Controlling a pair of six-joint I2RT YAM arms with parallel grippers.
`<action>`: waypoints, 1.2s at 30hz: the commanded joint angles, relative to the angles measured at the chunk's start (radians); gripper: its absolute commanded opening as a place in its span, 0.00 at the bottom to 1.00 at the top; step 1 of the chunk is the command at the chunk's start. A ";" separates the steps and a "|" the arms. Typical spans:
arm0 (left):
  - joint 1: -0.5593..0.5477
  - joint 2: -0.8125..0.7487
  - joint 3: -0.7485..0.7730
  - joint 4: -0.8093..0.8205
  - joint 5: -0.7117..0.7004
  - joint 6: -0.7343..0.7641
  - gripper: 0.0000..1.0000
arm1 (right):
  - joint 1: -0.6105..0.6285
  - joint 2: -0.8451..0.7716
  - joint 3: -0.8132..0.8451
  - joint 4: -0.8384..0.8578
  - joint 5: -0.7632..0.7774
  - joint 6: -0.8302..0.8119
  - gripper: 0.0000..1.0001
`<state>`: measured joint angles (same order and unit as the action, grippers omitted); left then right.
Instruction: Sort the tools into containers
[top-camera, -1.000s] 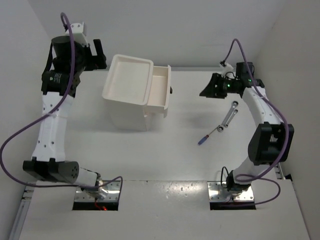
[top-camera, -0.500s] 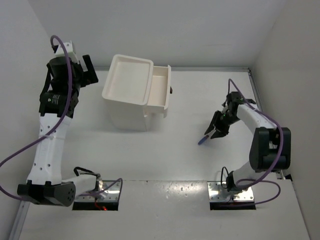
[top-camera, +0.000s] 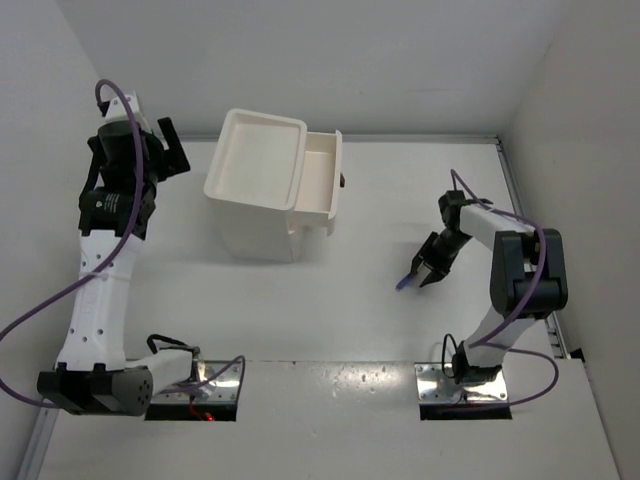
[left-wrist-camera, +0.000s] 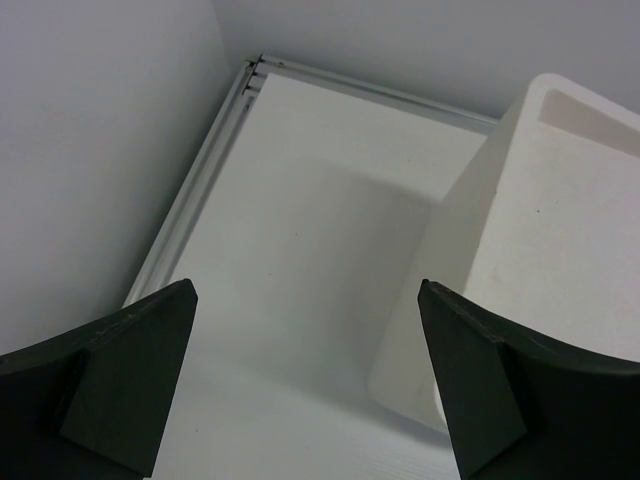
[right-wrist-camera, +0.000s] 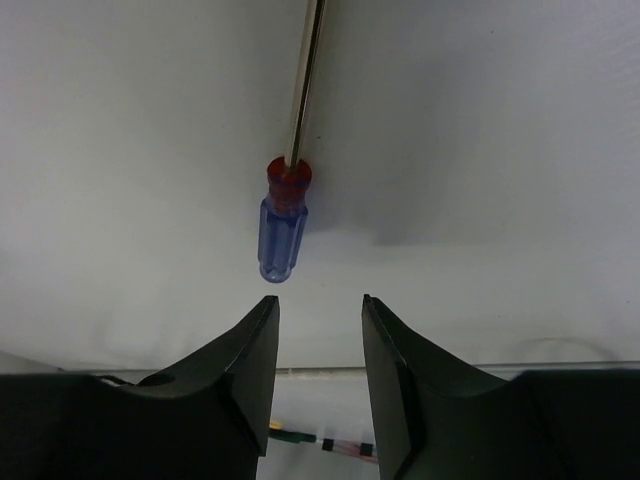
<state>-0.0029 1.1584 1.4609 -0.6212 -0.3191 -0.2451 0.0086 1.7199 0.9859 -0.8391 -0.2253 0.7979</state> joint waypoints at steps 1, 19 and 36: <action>0.027 -0.011 0.001 0.025 0.017 -0.029 1.00 | 0.028 0.009 0.059 0.005 0.046 0.049 0.39; 0.027 -0.012 -0.047 0.025 0.035 -0.039 1.00 | 0.077 0.138 0.097 0.064 0.095 0.077 0.39; 0.027 -0.012 -0.056 0.034 0.049 -0.049 1.00 | 0.151 0.096 0.111 0.083 0.160 -0.002 0.00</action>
<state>0.0151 1.1591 1.4033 -0.6189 -0.2859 -0.2756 0.1570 1.8645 1.0664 -0.7670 -0.0669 0.8360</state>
